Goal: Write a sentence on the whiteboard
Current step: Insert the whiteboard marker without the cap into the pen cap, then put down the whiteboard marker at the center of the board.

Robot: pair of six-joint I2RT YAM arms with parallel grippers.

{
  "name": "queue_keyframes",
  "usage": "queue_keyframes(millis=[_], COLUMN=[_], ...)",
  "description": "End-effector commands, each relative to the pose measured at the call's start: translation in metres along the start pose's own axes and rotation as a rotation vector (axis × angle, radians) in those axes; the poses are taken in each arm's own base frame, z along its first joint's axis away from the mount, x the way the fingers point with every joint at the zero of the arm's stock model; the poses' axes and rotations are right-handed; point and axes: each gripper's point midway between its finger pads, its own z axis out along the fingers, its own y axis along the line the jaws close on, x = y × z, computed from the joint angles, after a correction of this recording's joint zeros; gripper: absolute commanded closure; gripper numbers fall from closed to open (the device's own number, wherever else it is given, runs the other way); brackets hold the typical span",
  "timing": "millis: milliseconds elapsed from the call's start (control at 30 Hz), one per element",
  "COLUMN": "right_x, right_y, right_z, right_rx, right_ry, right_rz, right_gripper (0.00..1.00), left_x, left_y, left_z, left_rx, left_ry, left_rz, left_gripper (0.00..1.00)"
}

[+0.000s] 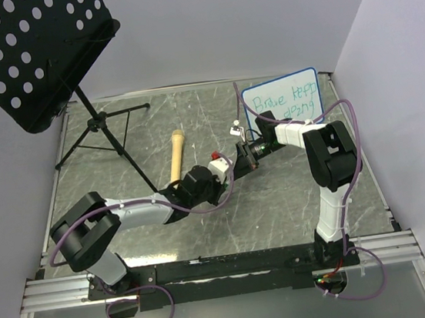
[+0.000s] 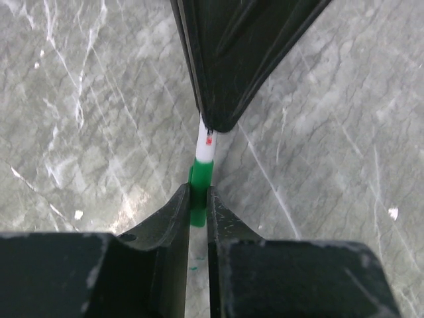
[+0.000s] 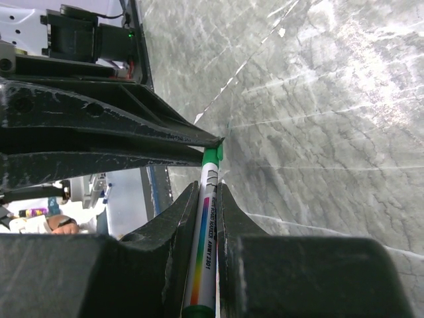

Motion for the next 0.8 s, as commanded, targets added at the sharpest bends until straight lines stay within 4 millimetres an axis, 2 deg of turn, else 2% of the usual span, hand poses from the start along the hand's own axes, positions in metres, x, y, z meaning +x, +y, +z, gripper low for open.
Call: queue_keyframes(millis=[0, 233, 500, 667, 700, 767], right_x=[0.0, 0.0, -0.004, 0.0, 0.001, 0.003], right_y=[0.024, 0.024, 0.02, 0.008, 0.007, 0.004], right_z=[0.011, 0.011, 0.006, 0.005, 0.006, 0.007], right_rx=[-0.1, -0.097, -0.078, -0.022, -0.016, -0.011], right_ry=[0.015, 0.015, 0.0, 0.009, 0.014, 0.02], right_rz=[0.002, 0.001, -0.007, -0.008, -0.004, 0.003], right_gripper=[1.0, 1.0, 1.0, 1.0, 1.0, 1.0], left_x=[-0.137, -0.133, -0.133, -0.131, -0.132, -0.126], left_y=[-0.027, -0.024, -0.016, -0.008, -0.006, 0.003], left_z=[-0.007, -0.007, -0.029, -0.053, -0.065, -0.076], left_rx=[0.109, 0.103, 0.072, 0.035, 0.028, -0.015], left_ry=[-0.42, -0.412, -0.417, -0.411, -0.427, -0.422], left_rz=[-0.035, -0.039, -0.068, -0.096, -0.102, -0.127], left_gripper=[0.96, 0.95, 0.81, 0.66, 0.62, 0.5])
